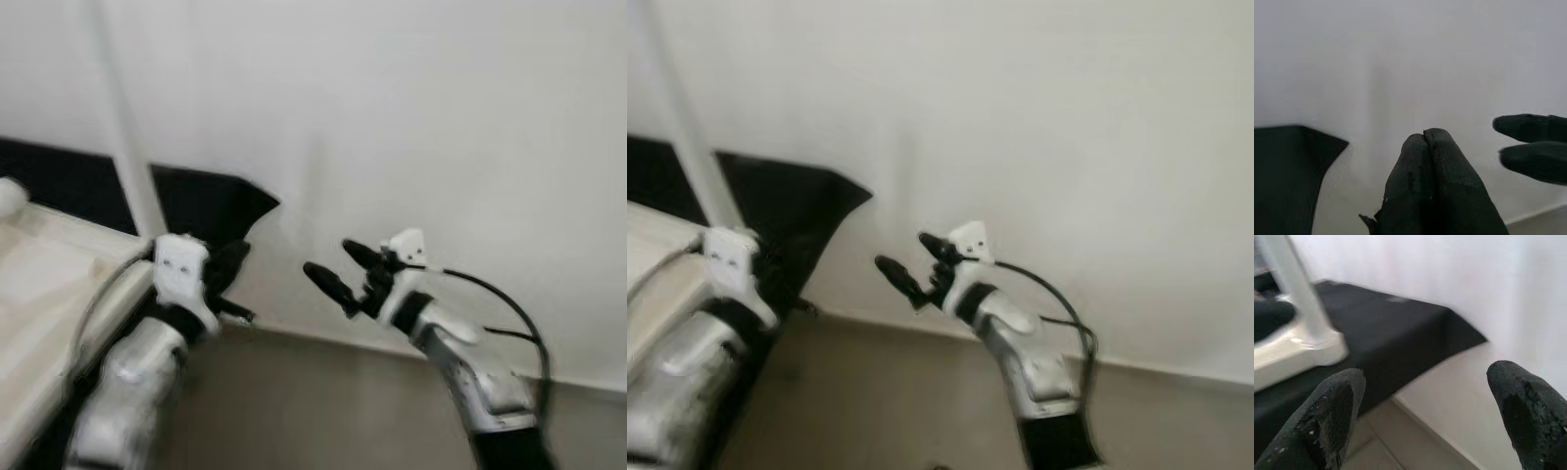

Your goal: Building children table

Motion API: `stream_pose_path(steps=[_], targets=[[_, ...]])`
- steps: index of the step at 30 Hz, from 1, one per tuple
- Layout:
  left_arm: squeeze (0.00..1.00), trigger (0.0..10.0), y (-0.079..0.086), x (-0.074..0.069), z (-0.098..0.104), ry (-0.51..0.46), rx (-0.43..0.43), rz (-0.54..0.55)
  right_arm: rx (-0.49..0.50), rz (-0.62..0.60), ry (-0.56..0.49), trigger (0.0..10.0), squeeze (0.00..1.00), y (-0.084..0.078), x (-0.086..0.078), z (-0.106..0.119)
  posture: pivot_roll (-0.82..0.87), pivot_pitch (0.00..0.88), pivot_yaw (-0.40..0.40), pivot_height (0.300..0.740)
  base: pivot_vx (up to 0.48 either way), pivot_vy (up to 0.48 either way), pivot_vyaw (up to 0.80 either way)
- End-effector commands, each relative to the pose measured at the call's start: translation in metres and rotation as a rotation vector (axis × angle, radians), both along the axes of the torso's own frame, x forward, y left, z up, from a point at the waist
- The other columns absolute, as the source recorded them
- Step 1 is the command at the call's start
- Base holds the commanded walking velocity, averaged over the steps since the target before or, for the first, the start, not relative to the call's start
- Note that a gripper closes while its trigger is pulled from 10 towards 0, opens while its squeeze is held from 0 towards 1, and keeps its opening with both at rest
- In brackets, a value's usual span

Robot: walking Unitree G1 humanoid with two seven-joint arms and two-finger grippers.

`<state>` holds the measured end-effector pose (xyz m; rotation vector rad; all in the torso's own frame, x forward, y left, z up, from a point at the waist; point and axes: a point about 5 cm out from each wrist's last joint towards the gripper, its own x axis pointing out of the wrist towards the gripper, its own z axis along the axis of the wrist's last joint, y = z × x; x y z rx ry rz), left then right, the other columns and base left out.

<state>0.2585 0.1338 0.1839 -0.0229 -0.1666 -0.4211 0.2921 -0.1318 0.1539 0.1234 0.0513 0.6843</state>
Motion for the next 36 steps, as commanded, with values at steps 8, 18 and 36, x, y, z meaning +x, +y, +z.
stream_pose_path(steps=[8, 18, 36], targets=[[0.0, 10.0, 0.0069, -0.0032, -0.0002, 0.002, 0.002, 0.01, 0.009, 0.038, -0.019, 10.0, 0.0, 0.0076, -0.0012, 0.0035, -0.02, 0.087, -0.076, 0.74, 0.0, -0.164, 0.0], [0.0, 10.0, 0.0061, -0.0037, 0.0005, -0.004, -0.026, 0.004, -0.045, 0.073, -0.051, 10.0, 0.0, 0.0099, -0.0047, 0.003, -0.02, 0.081, -0.076, 0.74, 0.0, -0.276, 0.32], [0.0, 10.0, 0.0055, -0.0043, 0.0015, -0.012, -0.026, -0.008, -0.077, 0.153, -0.059, 10.0, 0.0, 0.0141, -0.0085, 0.002, -0.02, 0.083, -0.079, 0.74, 0.0, 0.0, 0.8]])
